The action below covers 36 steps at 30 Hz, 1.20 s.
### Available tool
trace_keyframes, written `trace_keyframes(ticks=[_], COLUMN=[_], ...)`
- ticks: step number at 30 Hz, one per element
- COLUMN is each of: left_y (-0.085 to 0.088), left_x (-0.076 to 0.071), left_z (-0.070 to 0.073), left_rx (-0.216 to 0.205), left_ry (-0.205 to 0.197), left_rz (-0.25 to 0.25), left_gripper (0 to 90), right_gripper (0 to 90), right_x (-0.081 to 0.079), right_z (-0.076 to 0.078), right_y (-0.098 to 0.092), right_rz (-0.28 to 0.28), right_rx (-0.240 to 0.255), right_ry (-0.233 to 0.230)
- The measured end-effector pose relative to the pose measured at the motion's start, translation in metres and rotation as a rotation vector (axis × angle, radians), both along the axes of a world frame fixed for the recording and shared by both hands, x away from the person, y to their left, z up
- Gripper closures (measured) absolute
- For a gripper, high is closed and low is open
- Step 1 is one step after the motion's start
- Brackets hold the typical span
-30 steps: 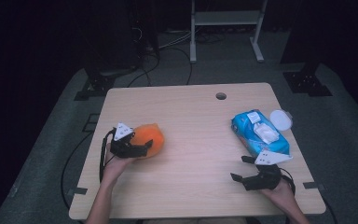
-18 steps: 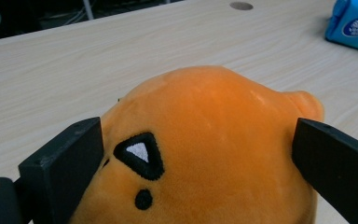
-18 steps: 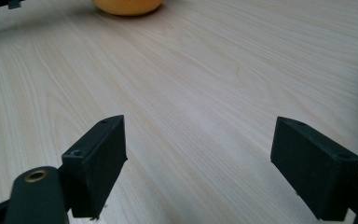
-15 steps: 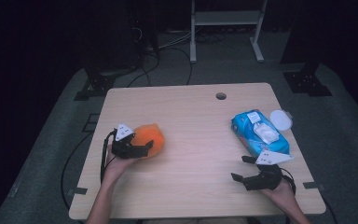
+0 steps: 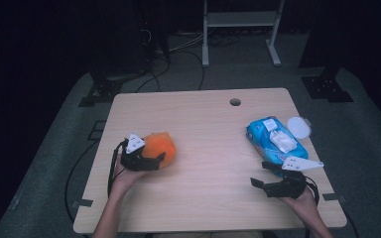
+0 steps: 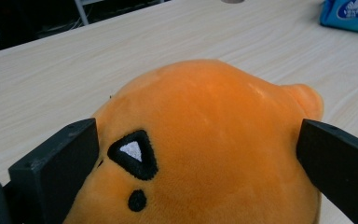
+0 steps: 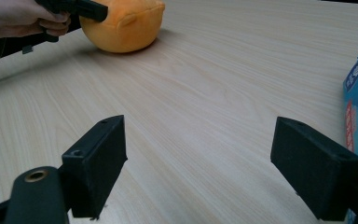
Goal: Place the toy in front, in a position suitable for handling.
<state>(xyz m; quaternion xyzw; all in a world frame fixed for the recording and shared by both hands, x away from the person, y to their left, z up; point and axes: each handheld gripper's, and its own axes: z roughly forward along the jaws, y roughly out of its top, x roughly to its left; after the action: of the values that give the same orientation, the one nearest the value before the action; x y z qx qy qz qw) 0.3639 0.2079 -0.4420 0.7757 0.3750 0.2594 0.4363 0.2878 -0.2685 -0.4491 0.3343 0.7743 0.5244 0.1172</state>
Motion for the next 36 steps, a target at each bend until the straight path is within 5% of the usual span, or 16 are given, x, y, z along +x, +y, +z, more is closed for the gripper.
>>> trace_keyframes(ticks=[20, 26, 29, 33, 36], left_y=[0.006, 0.011, 0.016, 0.020, 0.014], left_x=[-0.004, -0.004, -0.003, -0.004, -0.006], left_z=[0.007, 0.007, 0.008, 0.009, 0.015], left_rx=[-0.031, -0.102, -0.176, -0.266, -0.292], left_ry=[0.013, 0.018, 0.026, 0.039, 0.032], left_rz=[-0.004, 0.010, 0.025, 0.009, -0.027], left_gripper=[32.3, 37.1, 38.3, 39.9, 40.3], right_gripper=[17.1, 17.1, 17.1, 17.1, 17.1], right_x=[-0.001, 0.000, -0.001, 0.000, 0.000], right_z=[-0.001, -0.001, -0.001, -0.001, -0.002], right_y=[0.002, 0.002, 0.001, 0.000, 0.000], right_rz=[0.014, 0.015, 0.013, 0.008, 0.010], right_rx=[-0.022, -0.024, -0.023, -0.019, -0.029], right_ry=[0.005, 0.006, 0.003, 0.006, 0.004])
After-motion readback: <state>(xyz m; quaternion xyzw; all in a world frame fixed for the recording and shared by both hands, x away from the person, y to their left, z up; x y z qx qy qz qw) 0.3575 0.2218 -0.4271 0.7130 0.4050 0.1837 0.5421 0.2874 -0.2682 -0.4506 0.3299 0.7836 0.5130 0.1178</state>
